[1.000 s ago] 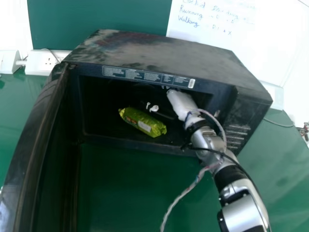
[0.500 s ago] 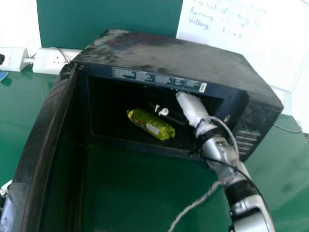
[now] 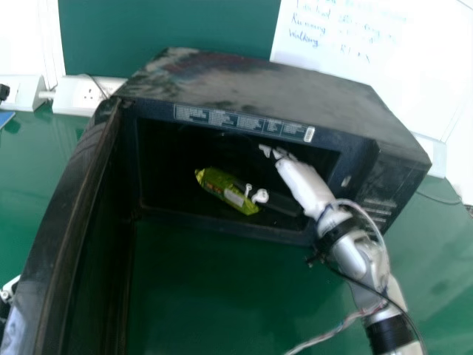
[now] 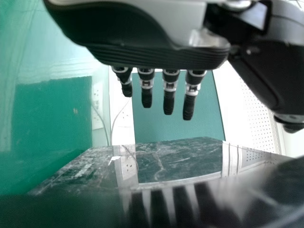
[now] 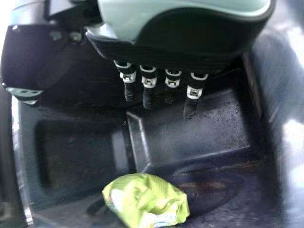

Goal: Put biscuit inside oven

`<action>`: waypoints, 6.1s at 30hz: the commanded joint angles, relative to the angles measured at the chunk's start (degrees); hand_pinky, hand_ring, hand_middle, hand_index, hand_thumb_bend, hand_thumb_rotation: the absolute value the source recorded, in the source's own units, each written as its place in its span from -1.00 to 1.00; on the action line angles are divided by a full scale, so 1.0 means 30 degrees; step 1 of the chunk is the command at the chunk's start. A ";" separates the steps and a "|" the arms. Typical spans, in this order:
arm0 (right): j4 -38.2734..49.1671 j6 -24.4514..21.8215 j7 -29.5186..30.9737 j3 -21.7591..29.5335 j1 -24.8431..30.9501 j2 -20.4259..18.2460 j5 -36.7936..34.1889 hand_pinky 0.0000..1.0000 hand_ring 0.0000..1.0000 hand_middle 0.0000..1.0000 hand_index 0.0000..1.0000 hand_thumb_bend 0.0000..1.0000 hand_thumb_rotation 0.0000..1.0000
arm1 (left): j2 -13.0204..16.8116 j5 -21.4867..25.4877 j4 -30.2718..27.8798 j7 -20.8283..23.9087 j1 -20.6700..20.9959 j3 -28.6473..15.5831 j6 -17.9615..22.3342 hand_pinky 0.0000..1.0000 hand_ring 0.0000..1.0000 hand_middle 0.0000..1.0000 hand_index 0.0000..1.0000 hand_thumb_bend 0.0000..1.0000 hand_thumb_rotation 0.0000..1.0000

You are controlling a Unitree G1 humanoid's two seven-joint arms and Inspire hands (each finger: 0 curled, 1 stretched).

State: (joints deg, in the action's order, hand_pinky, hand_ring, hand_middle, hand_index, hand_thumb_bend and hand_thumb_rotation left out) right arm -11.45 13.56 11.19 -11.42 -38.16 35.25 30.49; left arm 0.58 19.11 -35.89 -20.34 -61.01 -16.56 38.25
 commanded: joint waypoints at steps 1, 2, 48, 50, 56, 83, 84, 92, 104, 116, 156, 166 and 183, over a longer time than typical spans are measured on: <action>0.1056 -0.0688 0.0759 0.0871 0.0828 0.0914 -0.0358 0.74 0.92 0.93 1.00 0.79 0.90 | 0.0096 -0.0084 -0.0174 0.0046 -0.0206 0.0129 -0.0082 0.64 0.68 0.70 0.66 0.63 1.00; 0.1433 -0.0620 0.0934 0.1043 0.1052 0.1023 -0.0442 0.73 0.92 0.94 1.00 0.78 0.90 | 0.0114 -0.0089 -0.0146 0.0035 -0.0178 0.0111 -0.0045 0.64 0.67 0.70 0.65 0.63 1.00; 1.0035 -0.4167 0.6917 1.1562 1.1357 0.1242 -1.7995 0.70 0.86 0.88 0.98 0.72 0.84 | 0.0523 0.0012 -0.0214 0.0555 0.0766 -0.0275 -0.0809 0.72 0.72 0.78 0.76 0.48 1.00; 1.0139 -0.5553 0.7548 1.2264 1.1343 0.1595 -1.9643 0.70 0.86 0.88 0.97 0.73 0.84 | 0.0500 -0.0073 -0.0389 0.0666 0.0732 -0.0261 -0.1013 0.78 0.69 0.74 0.73 0.53 1.00; 0.9675 -0.8868 0.9380 1.4310 1.1324 0.2458 -2.3920 0.72 0.89 0.90 0.98 0.74 0.88 | 0.0586 0.0159 -0.0463 0.0619 0.0782 -0.0177 -0.1088 0.82 0.69 0.70 0.72 0.59 1.00; 0.6016 -1.3710 1.0897 1.7445 1.0983 0.3369 -2.7067 0.87 1.00 1.00 1.00 0.96 1.00 | 0.1322 0.0897 0.2100 -0.0663 0.2980 -0.1432 0.1742 0.87 0.99 1.00 0.95 0.58 1.00; 0.5967 -1.3792 1.0923 1.7460 1.0960 0.3452 -2.7030 0.86 1.00 1.00 1.00 0.96 1.00 | 0.1368 0.0940 0.2099 -0.0725 0.3017 -0.1399 0.1795 0.90 0.99 1.00 0.95 0.57 1.00; 0.5796 -1.3563 1.0512 1.7646 1.0780 0.3553 -2.6315 0.89 1.00 1.00 1.00 0.89 1.00 | 0.2257 0.1139 0.2200 -0.2021 0.3292 -0.1109 0.2376 1.00 1.00 1.00 0.91 0.62 1.00; 0.5285 -1.3451 1.0042 1.7432 1.0215 0.3466 -2.5787 0.96 1.00 1.00 1.00 1.00 0.86 | 0.3807 0.1057 0.3170 -0.3782 0.3875 -0.1089 0.4657 0.98 1.00 1.00 0.95 0.61 1.00; 0.5511 -1.4012 0.8995 1.7273 0.9942 0.3504 -2.5550 0.85 1.00 1.00 1.00 0.95 1.00 | 0.4778 -0.0610 0.0305 -0.3061 0.2793 -0.1715 0.3118 1.00 1.00 1.00 0.99 0.60 1.00; 0.5810 -1.3735 0.8355 1.7035 0.9638 0.2951 -2.5170 0.76 0.95 0.98 0.91 1.00 0.98 | 1.0250 -0.0586 0.0343 -0.5154 0.9502 -0.2302 -0.1312 1.00 0.97 0.97 0.88 0.58 1.00; 0.5784 -1.3556 0.8450 1.6935 0.9616 0.2848 -2.5102 0.84 0.96 0.98 0.91 0.99 1.00 | 1.0850 -0.1354 0.1350 -0.5383 1.2030 -0.1397 -0.2139 0.78 0.89 0.91 0.84 0.57 1.00; 0.6034 -1.3441 0.8517 1.6938 0.9725 0.2756 -2.4984 0.67 0.87 0.90 0.86 0.99 1.00 | 1.0945 -0.1802 0.3962 -0.5742 1.7046 0.1670 -0.2732 0.83 0.88 0.91 0.83 0.55 1.00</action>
State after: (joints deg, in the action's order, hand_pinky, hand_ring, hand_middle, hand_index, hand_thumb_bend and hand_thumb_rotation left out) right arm 6.05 -27.28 36.73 39.21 -9.66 43.68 -44.89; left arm 33.44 14.26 -24.60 -37.69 -10.72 -12.31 30.43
